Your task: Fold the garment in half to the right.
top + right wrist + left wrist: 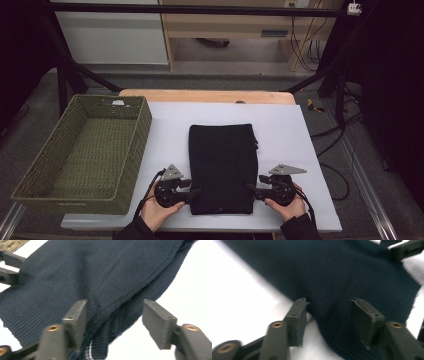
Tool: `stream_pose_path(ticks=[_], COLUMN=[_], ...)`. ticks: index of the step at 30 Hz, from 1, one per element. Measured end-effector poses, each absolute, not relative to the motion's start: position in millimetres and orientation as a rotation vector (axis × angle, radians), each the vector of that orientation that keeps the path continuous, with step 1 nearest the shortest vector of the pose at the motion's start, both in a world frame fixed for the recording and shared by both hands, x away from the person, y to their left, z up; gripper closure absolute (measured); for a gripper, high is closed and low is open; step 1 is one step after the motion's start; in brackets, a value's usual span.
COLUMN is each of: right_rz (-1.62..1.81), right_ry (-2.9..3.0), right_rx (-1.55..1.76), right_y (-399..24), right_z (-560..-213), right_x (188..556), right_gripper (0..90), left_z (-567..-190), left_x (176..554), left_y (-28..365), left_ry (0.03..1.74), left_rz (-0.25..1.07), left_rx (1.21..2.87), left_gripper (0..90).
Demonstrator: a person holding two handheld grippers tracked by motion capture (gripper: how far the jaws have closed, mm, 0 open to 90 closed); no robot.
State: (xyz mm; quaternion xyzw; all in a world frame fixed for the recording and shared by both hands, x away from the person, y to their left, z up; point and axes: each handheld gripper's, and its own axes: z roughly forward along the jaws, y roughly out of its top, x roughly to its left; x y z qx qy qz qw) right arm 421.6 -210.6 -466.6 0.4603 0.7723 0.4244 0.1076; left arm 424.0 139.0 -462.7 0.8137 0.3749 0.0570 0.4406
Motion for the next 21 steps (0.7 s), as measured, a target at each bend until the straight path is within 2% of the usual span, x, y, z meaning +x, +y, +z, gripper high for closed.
stream_pose_path(ticks=[6, 13, 17, 21], right_rz=[1.263, 1.271, 1.271, 1.253], right_ry=[2.237, 2.225, 2.21, 2.217], right_rx=[1.306, 1.324, 1.311, 1.306], right_y=[-212, -217, -217, -218], right_z=[-468, -469, -468, -468], right_x=[423, 426, 425, 426], right_gripper=[21.4, 16.9, 12.5, 8.2], left_z=[-458, -448, -442, -439], left_x=[433, 443, 449, 458], left_y=[144, 145, 147, 148], left_ry=[0.902, 0.854, 0.852, 0.881], left_rz=[0.167, 0.199, 0.219, 0.211], left_rx=[1.974, 1.974, 1.969, 1.958], left_gripper=[25.0, 7.6, 3.0, 2.4])
